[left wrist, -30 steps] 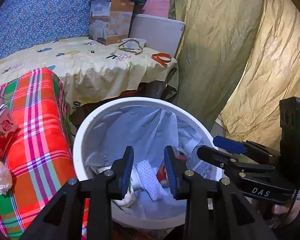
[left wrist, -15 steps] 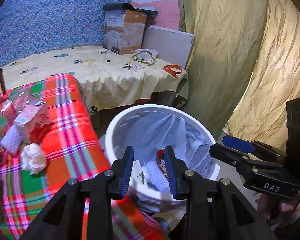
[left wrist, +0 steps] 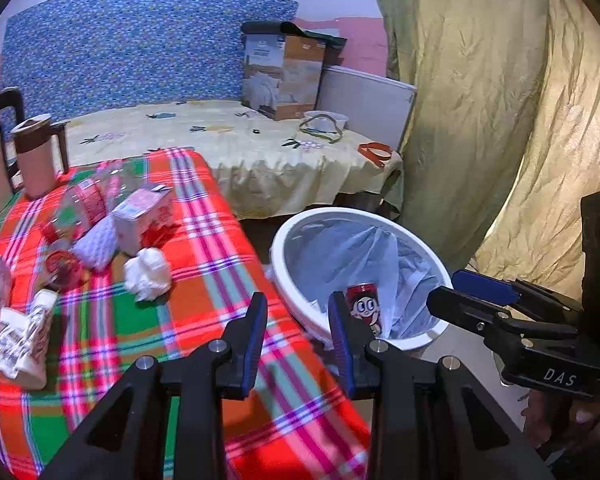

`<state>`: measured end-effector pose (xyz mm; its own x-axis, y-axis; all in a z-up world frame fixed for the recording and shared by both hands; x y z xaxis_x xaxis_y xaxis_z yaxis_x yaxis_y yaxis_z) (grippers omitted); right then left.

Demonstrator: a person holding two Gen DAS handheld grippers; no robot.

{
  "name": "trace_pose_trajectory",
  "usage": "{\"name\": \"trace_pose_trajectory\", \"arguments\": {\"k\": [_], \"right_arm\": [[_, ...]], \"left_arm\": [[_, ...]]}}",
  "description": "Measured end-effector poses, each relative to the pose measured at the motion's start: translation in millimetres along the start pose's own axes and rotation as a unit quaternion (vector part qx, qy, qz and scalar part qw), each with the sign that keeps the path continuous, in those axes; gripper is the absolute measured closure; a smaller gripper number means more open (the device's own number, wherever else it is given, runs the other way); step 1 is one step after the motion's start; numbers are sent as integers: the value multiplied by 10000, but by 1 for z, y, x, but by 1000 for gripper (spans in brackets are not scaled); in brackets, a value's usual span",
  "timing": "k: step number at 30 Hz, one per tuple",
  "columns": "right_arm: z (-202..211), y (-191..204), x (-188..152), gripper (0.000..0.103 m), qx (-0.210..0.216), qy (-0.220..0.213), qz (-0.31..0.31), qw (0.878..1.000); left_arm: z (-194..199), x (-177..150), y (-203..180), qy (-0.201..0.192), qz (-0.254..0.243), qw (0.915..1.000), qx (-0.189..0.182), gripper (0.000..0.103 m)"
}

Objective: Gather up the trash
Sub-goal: 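Move both open tools back over the table toward remaining trash, then grasp the patterned paper cup with the left tool while the right tool grasps the crumpled tissue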

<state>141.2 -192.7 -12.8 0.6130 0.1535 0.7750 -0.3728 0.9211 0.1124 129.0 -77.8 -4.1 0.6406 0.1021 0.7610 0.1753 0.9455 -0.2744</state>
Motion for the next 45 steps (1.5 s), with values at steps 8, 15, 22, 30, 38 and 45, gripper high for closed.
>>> {"name": "trace_pose_trajectory", "arguments": {"k": [8,15,22,30,38,45], "right_arm": [[-4,20,-3,44,293,86,103,9995],[-10,41,-5,44,513,174,205,9983],[-19,62,-1,44,720,251,346,9965],[-30,80,8,44,842,271,502,9948],[-50,94,19,44,893,357,620,9934],[-72,103,25,44,920,509,689,9921]], "left_arm": [[18,-13,23,-69,178,9994,274,70],[32,-22,47,-147,326,9977,572,70],[45,-25,81,-223,561,9939,923,70],[60,-21,126,-403,864,9852,1426,59],[61,-20,168,-462,1118,9753,1847,48],[47,-21,190,-333,1289,9727,1900,45]]}}
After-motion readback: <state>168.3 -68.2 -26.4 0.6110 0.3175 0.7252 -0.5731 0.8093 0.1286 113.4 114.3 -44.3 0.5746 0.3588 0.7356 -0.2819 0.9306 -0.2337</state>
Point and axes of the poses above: each gripper's, at about its wrist camera, not at the fingertips, and z roughly against the way its jaws point, y to its left, x to its top, the point moved 4 cm from there along -z, roughly the way its jaws point, and after that the axes turned 5 degrees about z, right-handed, at the moved point
